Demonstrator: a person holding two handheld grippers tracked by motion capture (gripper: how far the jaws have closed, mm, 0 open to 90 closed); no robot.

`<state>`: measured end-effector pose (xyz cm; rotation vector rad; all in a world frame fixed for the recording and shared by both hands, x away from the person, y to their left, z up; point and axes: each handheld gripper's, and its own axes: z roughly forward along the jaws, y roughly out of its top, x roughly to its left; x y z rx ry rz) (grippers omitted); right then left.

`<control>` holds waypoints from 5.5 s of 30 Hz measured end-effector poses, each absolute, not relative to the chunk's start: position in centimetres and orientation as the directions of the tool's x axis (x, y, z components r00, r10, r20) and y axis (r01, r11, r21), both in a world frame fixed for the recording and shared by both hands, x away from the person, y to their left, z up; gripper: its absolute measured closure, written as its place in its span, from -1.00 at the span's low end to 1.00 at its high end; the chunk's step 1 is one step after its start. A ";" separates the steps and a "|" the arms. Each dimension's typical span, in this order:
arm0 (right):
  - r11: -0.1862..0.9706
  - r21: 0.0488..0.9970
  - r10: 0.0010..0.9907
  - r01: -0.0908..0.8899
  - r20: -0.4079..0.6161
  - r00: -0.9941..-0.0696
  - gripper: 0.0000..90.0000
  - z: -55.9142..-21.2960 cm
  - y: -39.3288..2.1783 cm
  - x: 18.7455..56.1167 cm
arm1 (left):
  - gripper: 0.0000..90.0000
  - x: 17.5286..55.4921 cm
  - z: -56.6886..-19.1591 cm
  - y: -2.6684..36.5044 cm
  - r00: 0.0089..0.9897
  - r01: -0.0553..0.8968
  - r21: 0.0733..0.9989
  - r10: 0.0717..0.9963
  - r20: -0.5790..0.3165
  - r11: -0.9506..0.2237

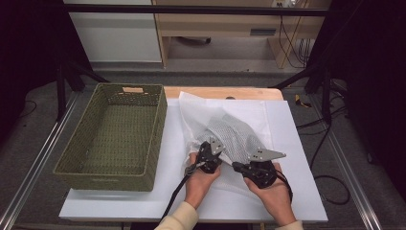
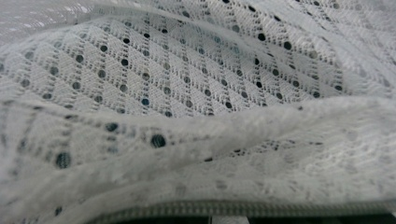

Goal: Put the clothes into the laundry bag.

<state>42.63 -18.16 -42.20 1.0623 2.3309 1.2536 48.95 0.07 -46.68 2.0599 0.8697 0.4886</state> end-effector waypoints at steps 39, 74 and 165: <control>0.344 0.808 0.727 0.477 0.092 -0.681 0.98 -42.2 -18.2 42.6 | 1.00 48.6 -47.1 0.8 0.668 0.420 0.812 0.744 0.027 -0.406; 0.343 0.813 0.721 0.470 0.093 -0.687 0.98 -42.1 -18.5 42.2 | 1.00 37.7 -42.5 8.6 0.690 0.294 0.857 0.714 0.117 -0.424; 0.385 0.796 0.686 0.466 0.091 -0.722 0.98 -42.3 -18.4 41.6 | 0.95 39.9 -44.5 10.4 0.578 0.497 0.773 0.815 0.042 -0.393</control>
